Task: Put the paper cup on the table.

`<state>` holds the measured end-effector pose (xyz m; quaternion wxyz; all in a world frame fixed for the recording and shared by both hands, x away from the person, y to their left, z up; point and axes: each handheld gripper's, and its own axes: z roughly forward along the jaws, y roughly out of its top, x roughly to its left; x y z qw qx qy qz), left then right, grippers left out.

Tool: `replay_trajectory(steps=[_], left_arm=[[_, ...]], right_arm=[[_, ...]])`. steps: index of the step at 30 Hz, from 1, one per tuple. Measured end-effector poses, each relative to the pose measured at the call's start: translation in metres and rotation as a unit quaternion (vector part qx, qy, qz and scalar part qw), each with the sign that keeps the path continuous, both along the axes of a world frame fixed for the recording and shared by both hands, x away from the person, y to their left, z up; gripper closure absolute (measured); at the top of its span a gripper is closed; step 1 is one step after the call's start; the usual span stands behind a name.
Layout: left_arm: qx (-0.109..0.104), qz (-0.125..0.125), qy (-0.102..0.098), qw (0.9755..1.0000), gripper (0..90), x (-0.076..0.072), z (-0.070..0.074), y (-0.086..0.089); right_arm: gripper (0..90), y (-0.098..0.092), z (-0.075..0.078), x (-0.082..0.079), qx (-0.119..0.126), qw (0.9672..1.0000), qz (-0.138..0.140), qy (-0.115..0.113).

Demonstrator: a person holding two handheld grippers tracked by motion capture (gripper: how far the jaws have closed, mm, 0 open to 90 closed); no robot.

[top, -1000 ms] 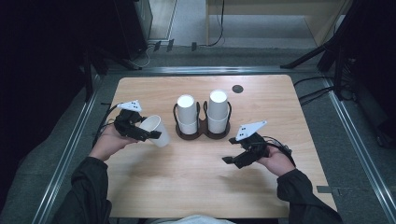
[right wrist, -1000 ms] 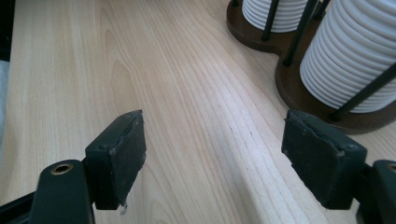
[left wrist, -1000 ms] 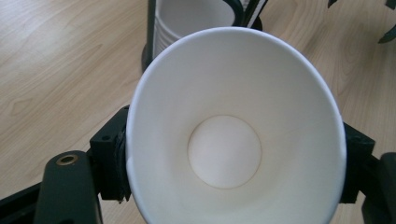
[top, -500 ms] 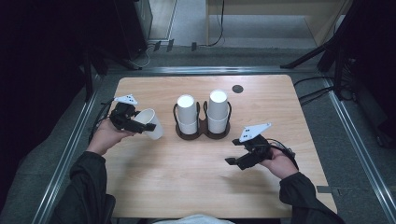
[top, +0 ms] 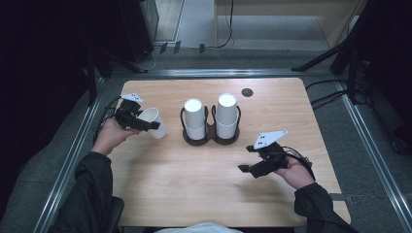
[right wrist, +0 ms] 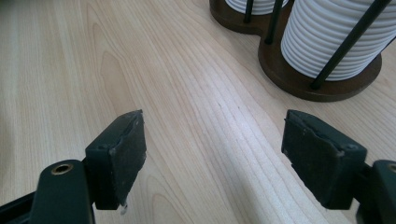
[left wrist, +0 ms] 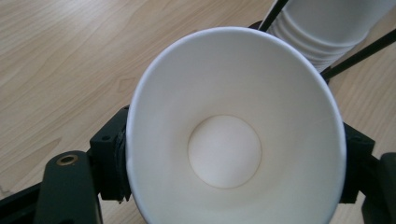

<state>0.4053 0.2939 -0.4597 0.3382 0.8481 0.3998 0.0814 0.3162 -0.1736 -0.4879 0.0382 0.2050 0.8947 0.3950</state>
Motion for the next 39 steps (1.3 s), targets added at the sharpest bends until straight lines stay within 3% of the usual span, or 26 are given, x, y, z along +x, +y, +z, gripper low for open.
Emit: replay_trajectory(steps=[12,14,18,24,34,39], left_arm=[[0.036,0.036,-0.002,0.9987,21.5,0.007,-0.006,0.008],[0.038,0.039,-0.001,0.9985,21.3,0.008,-0.008,0.008],[0.066,0.043,0.002,0.9969,20.7,0.01,-0.013,0.008],[0.081,0.037,0.007,0.996,20.6,0.01,-0.019,0.008],[0.091,0.036,0.002,0.9952,16.5,0.01,-0.021,0.007],[0.075,0.04,0.017,0.9962,8.9,0.011,-0.021,0.006]], right_arm=[[22.2,0.0,-0.003,-0.002,-0.008,1.0,0.004,-0.001],[22.2,0.0,-0.003,-0.004,-0.011,0.9999,0.004,0.0],[22.2,-0.001,-0.003,-0.004,-0.009,1.0,0.003,0.0],[22.2,0.001,-0.002,-0.003,-0.009,0.9999,0.005,-0.001],[22.2,0.0,-0.003,-0.003,-0.011,0.9999,0.004,-0.001],[22.1,0.0,-0.002,-0.003,-0.011,0.9999,0.004,-0.001]])
